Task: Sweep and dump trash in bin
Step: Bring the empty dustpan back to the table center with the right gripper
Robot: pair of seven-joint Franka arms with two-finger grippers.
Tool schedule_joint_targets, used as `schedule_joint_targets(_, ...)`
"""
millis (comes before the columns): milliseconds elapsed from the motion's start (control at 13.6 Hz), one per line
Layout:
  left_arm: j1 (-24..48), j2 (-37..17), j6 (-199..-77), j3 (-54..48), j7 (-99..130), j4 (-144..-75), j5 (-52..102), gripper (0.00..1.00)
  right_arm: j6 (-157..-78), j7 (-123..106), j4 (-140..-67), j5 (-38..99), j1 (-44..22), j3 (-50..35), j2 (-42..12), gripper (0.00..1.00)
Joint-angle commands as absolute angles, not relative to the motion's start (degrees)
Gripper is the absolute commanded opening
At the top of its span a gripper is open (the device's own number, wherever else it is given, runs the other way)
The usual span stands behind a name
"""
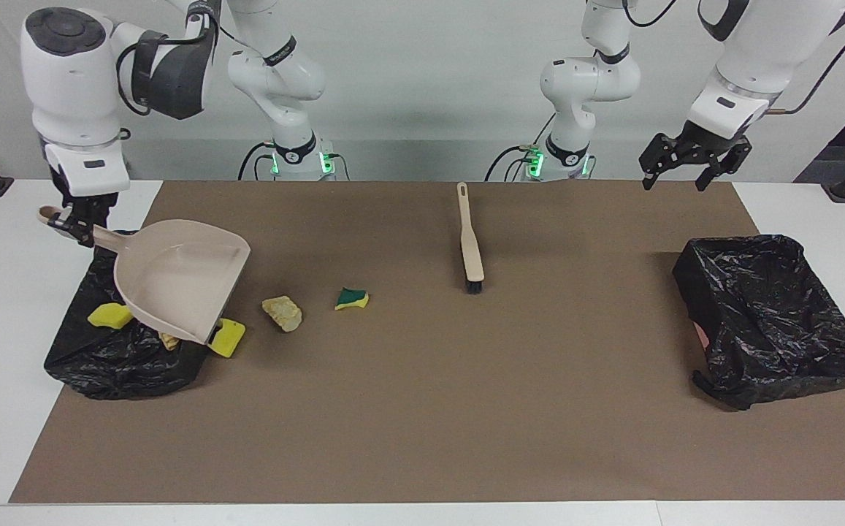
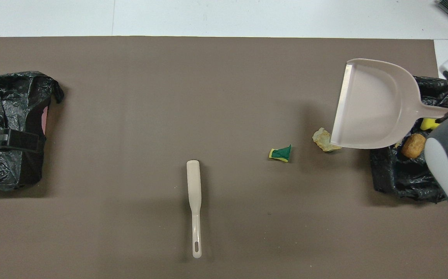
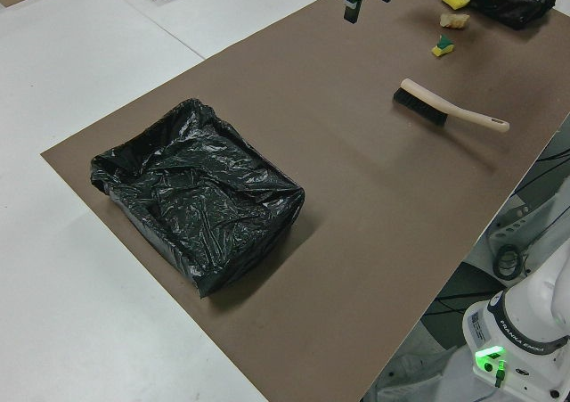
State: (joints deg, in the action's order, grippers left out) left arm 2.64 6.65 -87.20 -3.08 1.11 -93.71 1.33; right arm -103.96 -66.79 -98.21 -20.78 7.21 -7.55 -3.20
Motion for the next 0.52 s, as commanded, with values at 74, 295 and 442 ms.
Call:
schedule_joint_targets(74, 2.37, 7.29, -86.13, -3.25, 0.18, -93.52, 0.70, 1.00, -102.92, -53.40, -99.40, -15.40, 2.21, -7.47, -3.68, 0.00)
schedule_joint_targets(295, 2.37, 7.29, -86.31, -3.25, 0.09, -93.87, 0.79, 1.00, -102.57, -36.80, -99.40, -11.78, -3.66, -7.38, -5.27, 0.00)
schedule_joint_targets(442, 2.29, 7.29, -86.40, -3.16, 0.35, -93.78, 0.79, 1.00, -102.66, -23.97, -98.97, -11.43, -7.71, -7.38, -6.67, 0.00)
